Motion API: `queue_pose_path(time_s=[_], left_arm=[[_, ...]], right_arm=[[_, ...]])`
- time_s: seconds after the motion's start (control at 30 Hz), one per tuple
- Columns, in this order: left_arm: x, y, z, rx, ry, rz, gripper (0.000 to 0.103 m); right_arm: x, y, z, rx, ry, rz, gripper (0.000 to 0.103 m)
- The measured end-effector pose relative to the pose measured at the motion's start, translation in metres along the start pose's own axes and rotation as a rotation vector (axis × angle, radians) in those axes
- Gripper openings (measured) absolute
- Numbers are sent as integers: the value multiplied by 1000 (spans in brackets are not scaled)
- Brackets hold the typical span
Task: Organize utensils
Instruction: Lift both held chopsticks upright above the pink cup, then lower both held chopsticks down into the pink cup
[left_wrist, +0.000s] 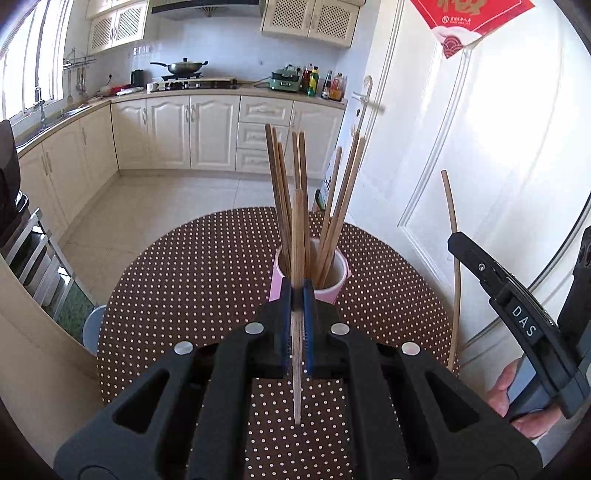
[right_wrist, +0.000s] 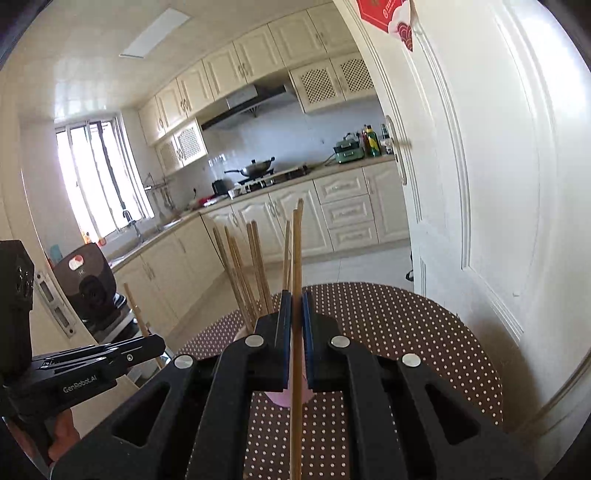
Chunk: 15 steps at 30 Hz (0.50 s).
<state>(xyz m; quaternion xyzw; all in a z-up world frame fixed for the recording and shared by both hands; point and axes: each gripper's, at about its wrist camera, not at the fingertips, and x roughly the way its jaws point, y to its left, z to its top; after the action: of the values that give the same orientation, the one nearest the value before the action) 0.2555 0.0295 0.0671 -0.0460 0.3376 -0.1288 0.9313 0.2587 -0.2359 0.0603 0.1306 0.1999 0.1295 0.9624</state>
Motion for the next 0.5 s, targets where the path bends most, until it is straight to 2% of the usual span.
queue_pose_path(time_s=[0.5], left_arm=[[-21,-2,35,5,-86,9,6]], right_arm=[[0,6,19,-8,-156,-26,5]])
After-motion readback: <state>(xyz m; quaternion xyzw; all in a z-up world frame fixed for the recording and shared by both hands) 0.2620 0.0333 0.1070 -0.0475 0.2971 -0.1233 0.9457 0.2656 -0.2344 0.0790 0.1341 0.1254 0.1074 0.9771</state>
